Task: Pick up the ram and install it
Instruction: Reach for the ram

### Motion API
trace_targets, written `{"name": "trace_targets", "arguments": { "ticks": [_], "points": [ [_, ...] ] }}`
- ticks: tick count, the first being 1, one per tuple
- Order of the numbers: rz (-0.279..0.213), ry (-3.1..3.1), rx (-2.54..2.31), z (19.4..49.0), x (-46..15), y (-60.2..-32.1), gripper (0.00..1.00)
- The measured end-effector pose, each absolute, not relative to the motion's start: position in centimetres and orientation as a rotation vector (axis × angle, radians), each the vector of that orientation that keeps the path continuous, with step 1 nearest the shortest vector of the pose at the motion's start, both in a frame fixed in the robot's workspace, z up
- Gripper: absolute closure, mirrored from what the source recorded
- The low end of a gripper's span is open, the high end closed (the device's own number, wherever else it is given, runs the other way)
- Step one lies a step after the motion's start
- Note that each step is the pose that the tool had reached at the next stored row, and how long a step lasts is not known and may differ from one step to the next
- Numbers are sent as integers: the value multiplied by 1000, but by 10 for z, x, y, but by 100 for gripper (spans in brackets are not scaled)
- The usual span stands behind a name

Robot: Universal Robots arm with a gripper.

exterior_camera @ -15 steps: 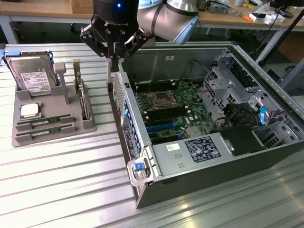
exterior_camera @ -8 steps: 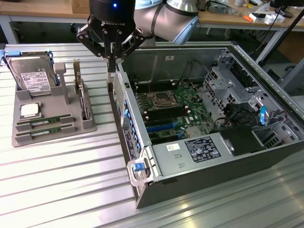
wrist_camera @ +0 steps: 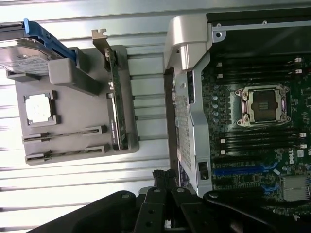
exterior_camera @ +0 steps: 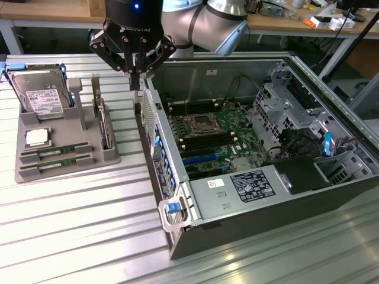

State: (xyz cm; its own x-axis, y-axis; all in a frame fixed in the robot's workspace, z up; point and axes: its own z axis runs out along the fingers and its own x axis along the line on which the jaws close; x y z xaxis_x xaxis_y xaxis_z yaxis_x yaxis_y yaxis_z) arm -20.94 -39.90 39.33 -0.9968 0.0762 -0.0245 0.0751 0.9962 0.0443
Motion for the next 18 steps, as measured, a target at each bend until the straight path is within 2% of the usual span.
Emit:
{"name": "trace_targets", "arguments": {
  "ticks": [18],
  "points": [
    [68,3113,118,393,-227,-399,89]
  ]
}}
